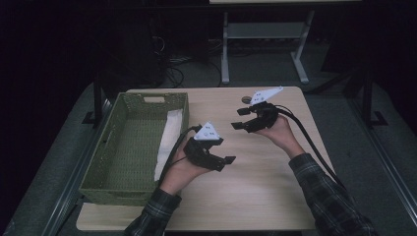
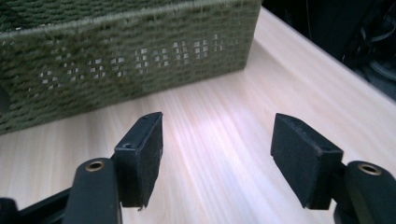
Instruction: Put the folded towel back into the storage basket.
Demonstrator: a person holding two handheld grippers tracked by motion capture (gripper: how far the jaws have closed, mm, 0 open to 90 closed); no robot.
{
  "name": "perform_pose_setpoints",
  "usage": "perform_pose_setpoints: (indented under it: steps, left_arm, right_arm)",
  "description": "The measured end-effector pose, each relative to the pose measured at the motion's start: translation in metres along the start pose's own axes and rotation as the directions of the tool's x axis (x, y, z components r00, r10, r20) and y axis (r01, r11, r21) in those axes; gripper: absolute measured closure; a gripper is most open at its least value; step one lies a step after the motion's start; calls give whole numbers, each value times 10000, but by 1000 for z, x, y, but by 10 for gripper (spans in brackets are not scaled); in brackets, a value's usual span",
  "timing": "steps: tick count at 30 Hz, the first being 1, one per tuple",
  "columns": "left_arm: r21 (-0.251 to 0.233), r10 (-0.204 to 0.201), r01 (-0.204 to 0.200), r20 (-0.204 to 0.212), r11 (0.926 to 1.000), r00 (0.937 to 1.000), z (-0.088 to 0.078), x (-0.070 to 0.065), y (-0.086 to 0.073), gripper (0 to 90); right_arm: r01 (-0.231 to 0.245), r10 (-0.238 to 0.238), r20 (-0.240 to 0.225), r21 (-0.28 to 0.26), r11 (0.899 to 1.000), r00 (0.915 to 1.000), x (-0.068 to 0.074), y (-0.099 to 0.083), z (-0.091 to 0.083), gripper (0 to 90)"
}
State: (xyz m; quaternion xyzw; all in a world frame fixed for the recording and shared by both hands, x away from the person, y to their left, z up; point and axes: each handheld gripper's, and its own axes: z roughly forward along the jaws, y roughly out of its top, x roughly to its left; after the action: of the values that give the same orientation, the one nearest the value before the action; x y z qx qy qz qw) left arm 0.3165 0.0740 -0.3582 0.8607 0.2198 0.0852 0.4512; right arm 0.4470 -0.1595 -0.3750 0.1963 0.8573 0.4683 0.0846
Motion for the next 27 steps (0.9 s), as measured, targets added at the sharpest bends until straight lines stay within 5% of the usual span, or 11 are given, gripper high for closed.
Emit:
perform_pose_setpoints:
  steps: [13, 27]
  left_arm:
    - [384, 70, -72, 55, 9992, 10000, 44, -24, -31, 249]
    - [868, 136, -106, -344, 9962, 9993, 77, -18, -64, 196]
  right_arm:
    - [-719, 701, 486, 367, 9967, 9964, -2, -58, -18, 309]
    - [-1463, 1356, 1090, 963, 9845, 9847, 6, -120, -18, 278]
